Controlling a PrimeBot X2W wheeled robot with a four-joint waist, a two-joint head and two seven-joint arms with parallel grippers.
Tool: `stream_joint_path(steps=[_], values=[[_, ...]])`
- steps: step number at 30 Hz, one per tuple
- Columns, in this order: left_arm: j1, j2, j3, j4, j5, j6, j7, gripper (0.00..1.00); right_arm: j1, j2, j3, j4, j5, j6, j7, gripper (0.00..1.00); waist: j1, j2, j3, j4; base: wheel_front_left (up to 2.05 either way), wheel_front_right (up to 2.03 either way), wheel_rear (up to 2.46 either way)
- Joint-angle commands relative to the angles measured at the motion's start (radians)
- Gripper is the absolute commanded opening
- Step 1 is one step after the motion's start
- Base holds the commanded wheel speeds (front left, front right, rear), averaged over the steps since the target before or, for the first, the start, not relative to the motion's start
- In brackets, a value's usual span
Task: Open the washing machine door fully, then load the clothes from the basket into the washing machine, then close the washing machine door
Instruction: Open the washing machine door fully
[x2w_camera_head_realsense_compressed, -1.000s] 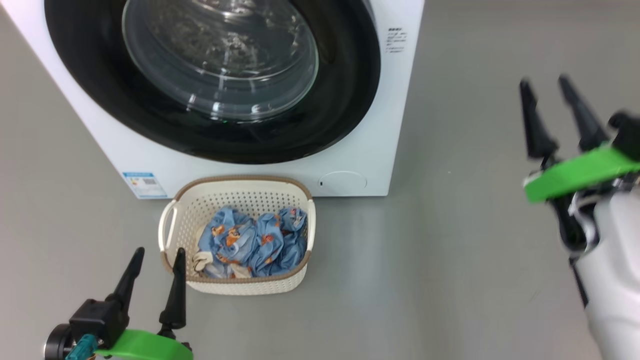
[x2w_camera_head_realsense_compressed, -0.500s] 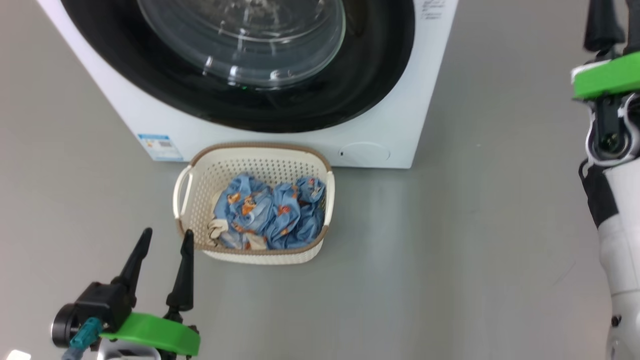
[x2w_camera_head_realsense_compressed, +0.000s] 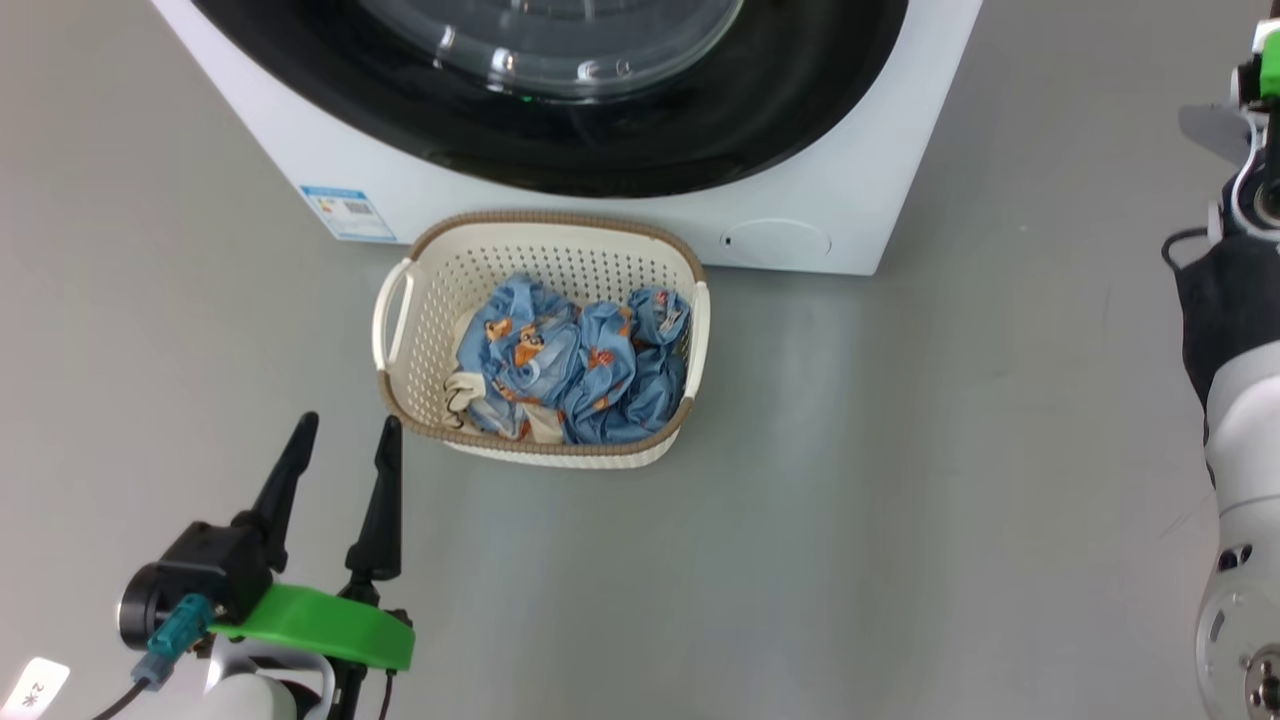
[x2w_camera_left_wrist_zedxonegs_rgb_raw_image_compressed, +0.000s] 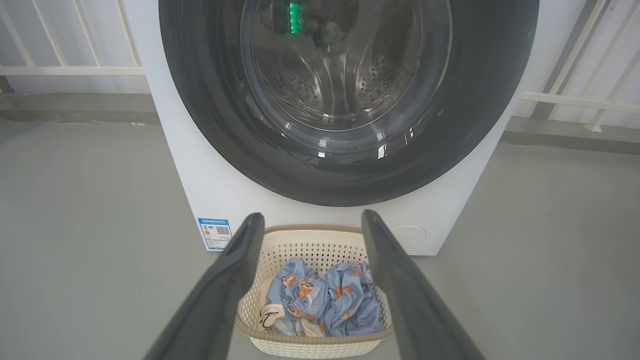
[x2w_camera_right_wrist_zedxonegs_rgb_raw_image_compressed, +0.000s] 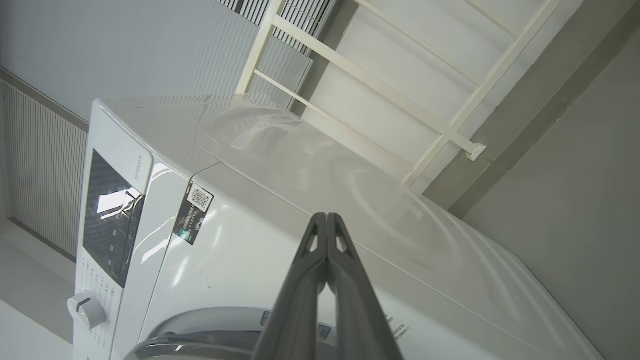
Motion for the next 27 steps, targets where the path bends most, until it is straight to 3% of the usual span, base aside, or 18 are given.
stream_joint_path(steps=[1,10,27], values=[[-0.029,0.016,0.029,-0.017,-0.005,-0.002,-0.006,1.00,-0.036,0.017,0.011,-0.020,0.009,0.003,0.010,0.00,0.0000,0.0000,0.014,0.008,0.00,0.00,0.00],[-0.046,0.015,0.017,-0.007,-0.015,-0.002,-0.006,1.00,-0.148,0.021,-0.008,0.082,0.092,0.003,0.185,0.00,0.0000,0.0000,0.044,0.015,0.00,0.00,0.00],[-0.086,0.014,-0.009,-0.020,-0.058,-0.002,-0.006,1.00,-0.324,0.015,0.000,0.234,0.085,0.003,0.414,0.00,0.0000,0.0000,0.118,0.042,0.00,0.00,0.00]])
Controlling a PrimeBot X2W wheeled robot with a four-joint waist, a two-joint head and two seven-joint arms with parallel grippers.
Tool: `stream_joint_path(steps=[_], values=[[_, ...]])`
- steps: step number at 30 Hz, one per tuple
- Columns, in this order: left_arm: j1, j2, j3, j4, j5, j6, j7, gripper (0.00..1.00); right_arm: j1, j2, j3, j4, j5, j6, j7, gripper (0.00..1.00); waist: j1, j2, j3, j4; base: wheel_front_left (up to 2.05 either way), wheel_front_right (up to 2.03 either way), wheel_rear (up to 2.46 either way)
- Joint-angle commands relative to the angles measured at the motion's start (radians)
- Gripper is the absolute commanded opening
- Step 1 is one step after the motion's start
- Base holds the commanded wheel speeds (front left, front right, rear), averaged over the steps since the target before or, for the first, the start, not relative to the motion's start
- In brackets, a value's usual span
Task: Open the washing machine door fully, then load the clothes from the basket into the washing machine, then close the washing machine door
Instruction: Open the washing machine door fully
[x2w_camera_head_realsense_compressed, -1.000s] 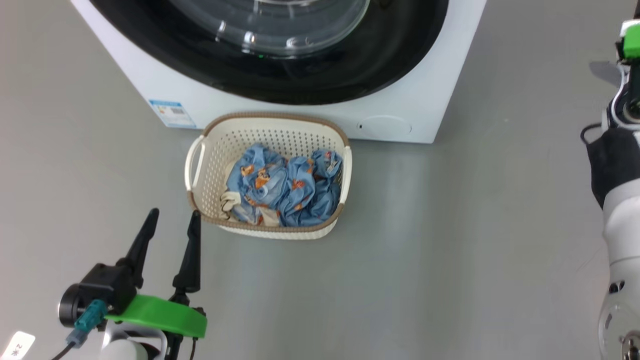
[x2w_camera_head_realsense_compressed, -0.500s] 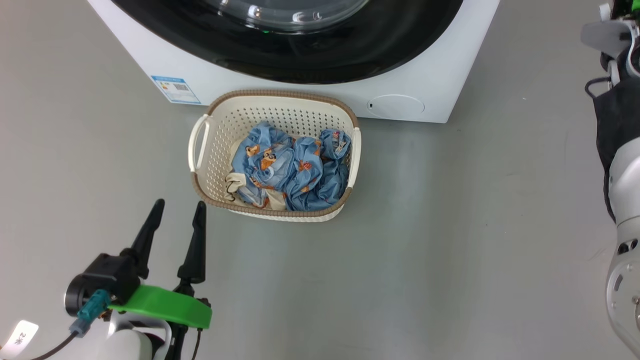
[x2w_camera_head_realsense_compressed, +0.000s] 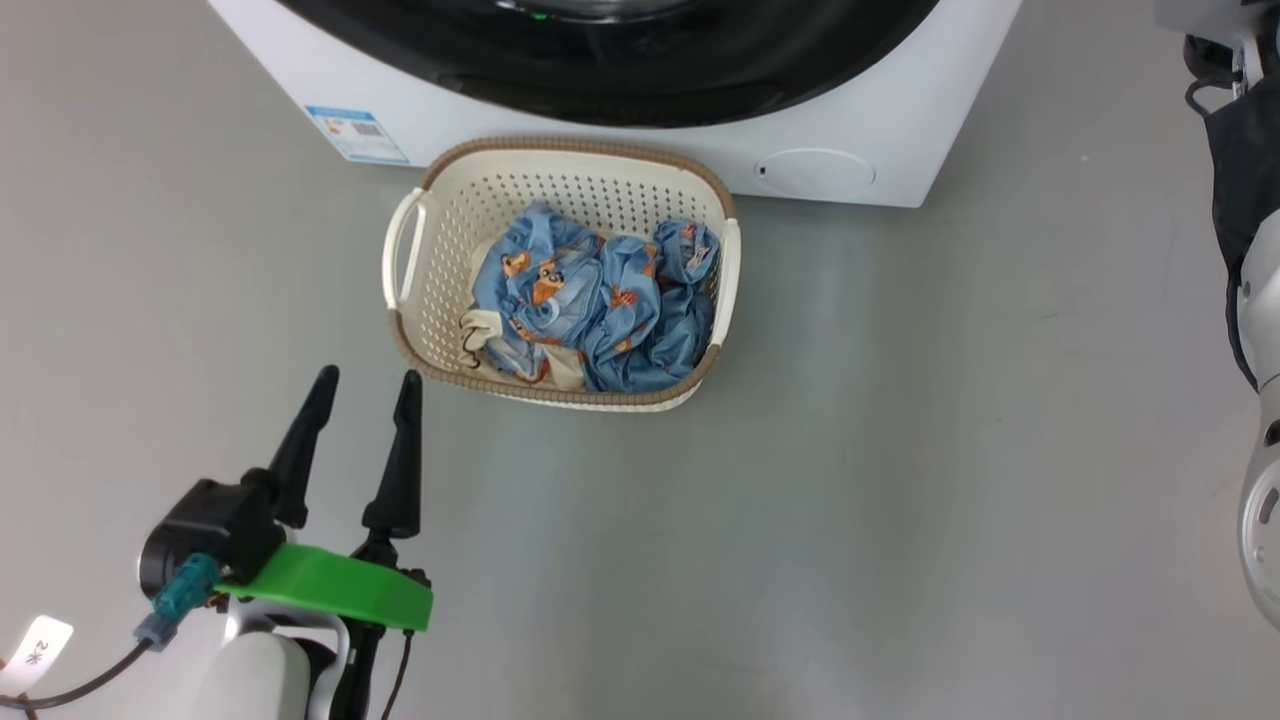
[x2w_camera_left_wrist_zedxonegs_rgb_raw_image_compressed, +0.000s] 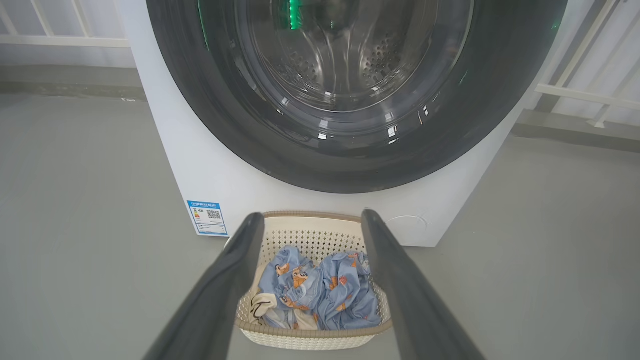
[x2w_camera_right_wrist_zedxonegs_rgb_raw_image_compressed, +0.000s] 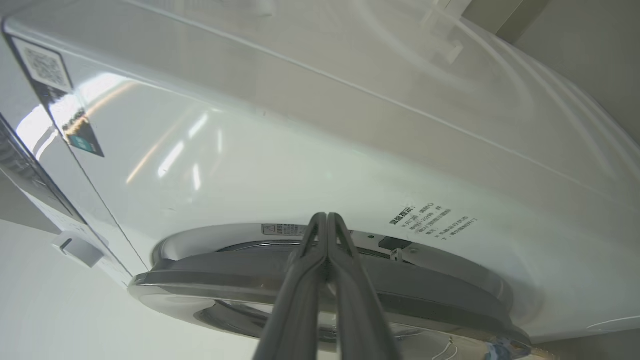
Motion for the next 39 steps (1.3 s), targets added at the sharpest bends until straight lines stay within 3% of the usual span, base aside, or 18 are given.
stream_joint_path(steps=[1,13,39], values=[[-0.018,0.019,0.028,-0.025,-0.009,-0.002,-0.006,1.00,-0.041,0.024,-0.002,-0.012,0.016,0.003,0.025,0.00,0.0000,-0.0001,0.015,0.011,0.00,0.00,0.00],[-0.035,0.019,0.011,-0.027,-0.022,-0.002,-0.006,1.00,-0.114,0.034,-0.033,0.037,0.037,0.003,0.112,0.00,0.0000,-0.0001,0.067,0.037,0.00,0.00,0.00],[-0.068,0.019,-0.021,-0.039,-0.051,-0.002,-0.006,1.00,-0.220,0.037,-0.025,0.125,-0.041,0.003,0.113,0.00,0.0000,-0.0001,0.120,0.070,0.00,0.00,0.00]])
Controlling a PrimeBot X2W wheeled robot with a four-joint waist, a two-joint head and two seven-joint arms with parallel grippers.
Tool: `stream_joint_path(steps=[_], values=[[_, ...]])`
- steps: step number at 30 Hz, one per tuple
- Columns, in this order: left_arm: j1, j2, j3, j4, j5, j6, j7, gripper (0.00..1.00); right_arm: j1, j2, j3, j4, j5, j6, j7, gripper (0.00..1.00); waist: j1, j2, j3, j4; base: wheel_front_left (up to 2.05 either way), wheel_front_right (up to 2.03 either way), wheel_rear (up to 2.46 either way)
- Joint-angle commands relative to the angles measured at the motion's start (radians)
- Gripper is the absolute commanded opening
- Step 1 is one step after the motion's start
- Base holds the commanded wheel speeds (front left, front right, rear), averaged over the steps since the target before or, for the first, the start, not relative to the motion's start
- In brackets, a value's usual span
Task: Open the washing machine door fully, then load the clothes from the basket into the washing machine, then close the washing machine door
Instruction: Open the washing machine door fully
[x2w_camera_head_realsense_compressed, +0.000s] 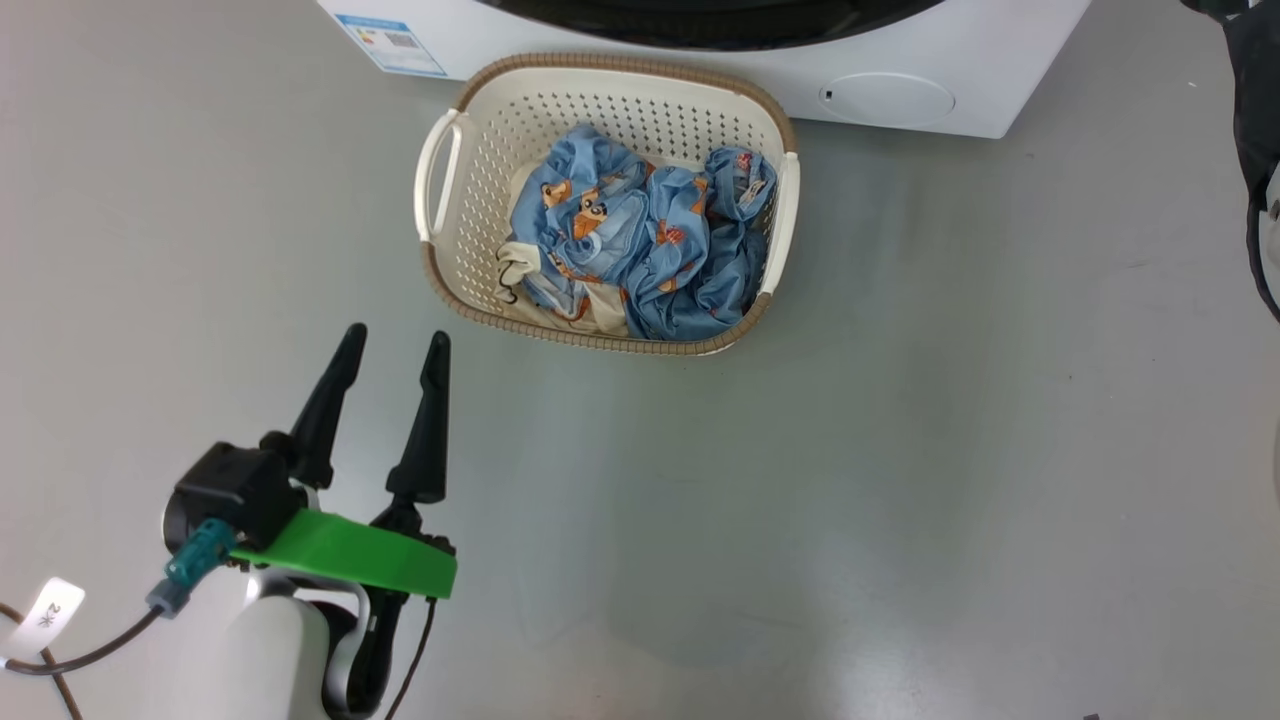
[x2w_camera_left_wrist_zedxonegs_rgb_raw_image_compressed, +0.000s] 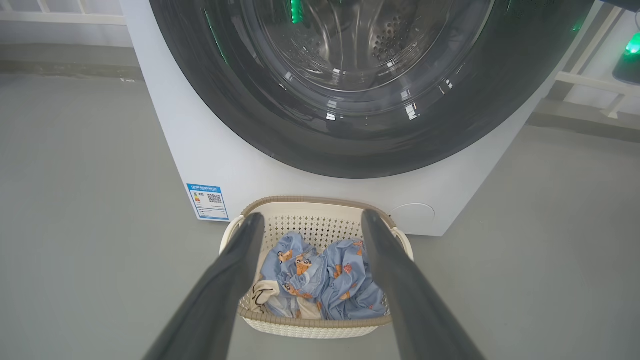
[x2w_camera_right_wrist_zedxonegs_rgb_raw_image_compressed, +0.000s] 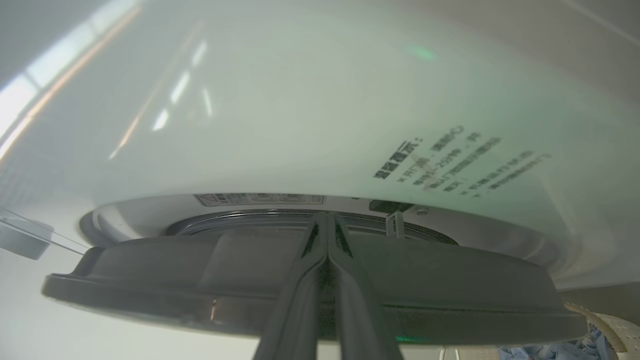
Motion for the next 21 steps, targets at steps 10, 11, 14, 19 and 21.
stream_joint_path(steps=[10,11,14,19,21], values=[[-0.012,0.023,0.016,-0.028,-0.026,0.002,-0.006,1.00,-0.078,0.020,-0.003,0.006,-0.028,0.003,-0.010,0.00,0.0000,0.0000,0.017,0.020,0.00,0.00,0.00],[-0.012,0.023,0.016,-0.029,-0.028,0.003,-0.006,1.00,-0.081,0.019,-0.003,0.010,-0.029,0.003,-0.011,0.00,0.0000,0.0000,0.019,0.021,0.00,0.00,0.00],[-0.012,0.023,0.012,-0.033,-0.032,0.004,-0.006,1.00,-0.093,0.017,-0.006,0.023,-0.031,0.003,-0.006,0.00,0.0000,0.0000,0.027,0.026,0.00,0.00,0.00],[-0.014,0.023,0.010,-0.035,-0.037,0.008,-0.006,1.00,-0.096,0.020,-0.001,0.039,-0.034,0.003,0.030,0.00,0.0000,0.0000,0.031,0.027,0.00,0.00,0.00],[-0.016,0.023,0.008,-0.036,-0.038,0.010,-0.006,1.00,-0.094,0.020,-0.001,0.041,-0.031,0.003,0.056,0.00,0.0000,0.0000,0.029,0.027,0.00,0.00,0.00]])
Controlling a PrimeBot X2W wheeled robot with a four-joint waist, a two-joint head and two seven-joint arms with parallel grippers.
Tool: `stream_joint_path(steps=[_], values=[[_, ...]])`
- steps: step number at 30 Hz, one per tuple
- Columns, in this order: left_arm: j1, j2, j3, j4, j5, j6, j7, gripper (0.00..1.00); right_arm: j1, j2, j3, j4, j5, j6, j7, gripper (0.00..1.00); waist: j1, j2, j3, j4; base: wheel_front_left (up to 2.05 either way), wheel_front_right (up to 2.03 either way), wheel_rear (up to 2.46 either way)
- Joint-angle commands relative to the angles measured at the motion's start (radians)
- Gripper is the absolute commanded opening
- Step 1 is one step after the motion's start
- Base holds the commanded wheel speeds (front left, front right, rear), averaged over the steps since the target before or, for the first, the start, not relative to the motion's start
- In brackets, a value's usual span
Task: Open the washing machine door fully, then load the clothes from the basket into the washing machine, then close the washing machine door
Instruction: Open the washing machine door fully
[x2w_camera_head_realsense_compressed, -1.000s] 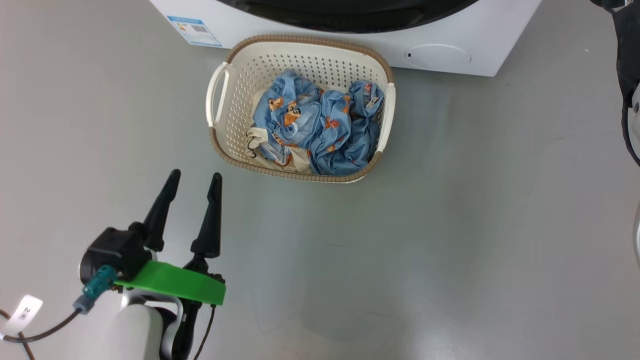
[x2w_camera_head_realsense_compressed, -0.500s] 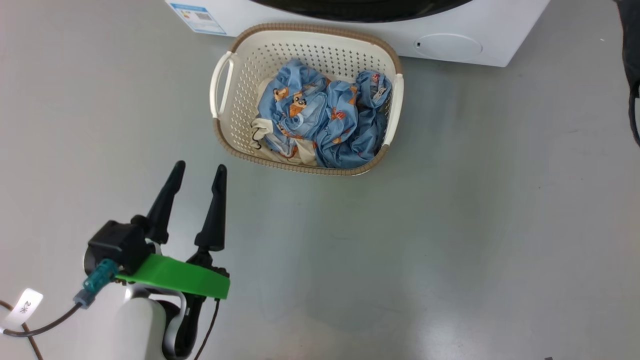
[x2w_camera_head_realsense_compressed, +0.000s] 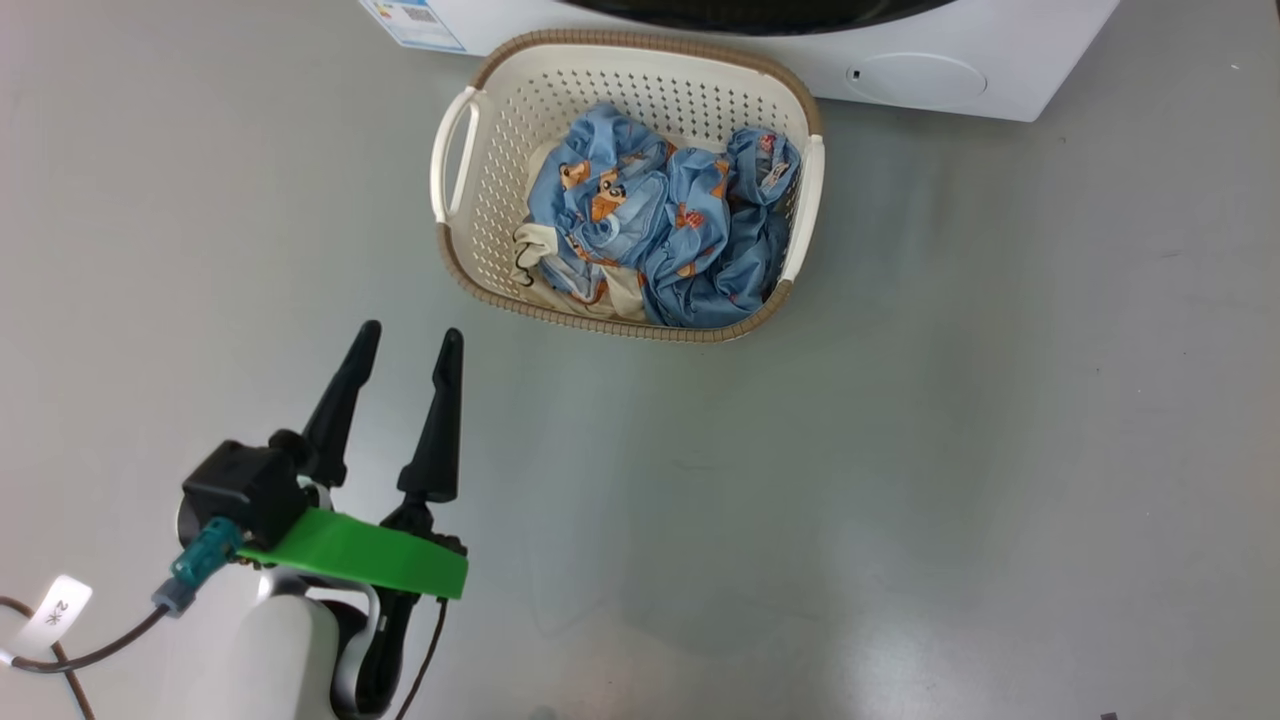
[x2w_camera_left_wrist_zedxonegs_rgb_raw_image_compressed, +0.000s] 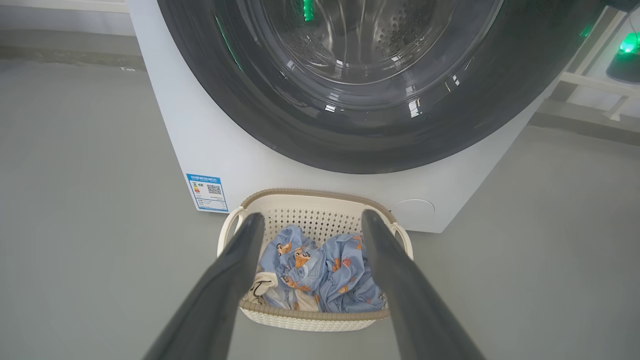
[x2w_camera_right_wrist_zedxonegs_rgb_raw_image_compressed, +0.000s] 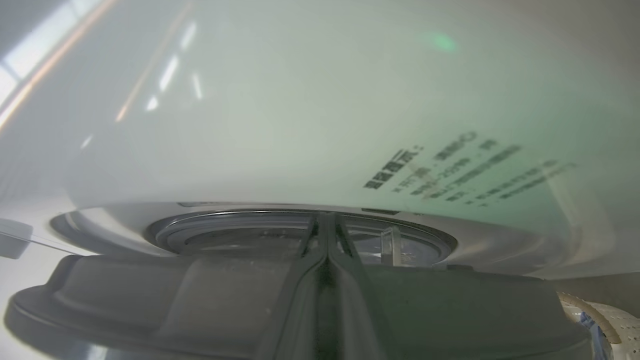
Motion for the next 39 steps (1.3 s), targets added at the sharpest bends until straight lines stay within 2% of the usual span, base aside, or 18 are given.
stream_joint_path(steps=[1,17,29,39], values=[[-0.013,0.025,0.029,-0.028,-0.007,0.009,-0.006,1.00,-0.024,0.043,0.005,-0.015,0.003,0.003,0.036,0.00,0.0000,-0.0001,-0.003,0.000,0.00,0.00,0.00],[-0.003,0.025,0.046,-0.063,0.006,0.012,-0.006,1.00,0.069,0.036,0.018,-0.085,0.036,0.003,0.247,0.00,0.0000,-0.0001,-0.036,-0.023,0.00,0.00,0.00],[0.011,0.025,0.069,-0.072,0.031,0.008,-0.006,1.00,0.183,0.049,0.025,-0.191,0.063,0.003,0.415,0.00,0.0000,-0.0001,-0.077,-0.042,0.00,0.00,0.00],[0.028,0.025,0.079,-0.078,0.050,0.004,-0.006,1.00,0.322,0.084,0.020,-0.332,0.087,0.003,0.560,0.00,0.0000,-0.0001,-0.127,-0.055,0.00,0.00,0.00]])
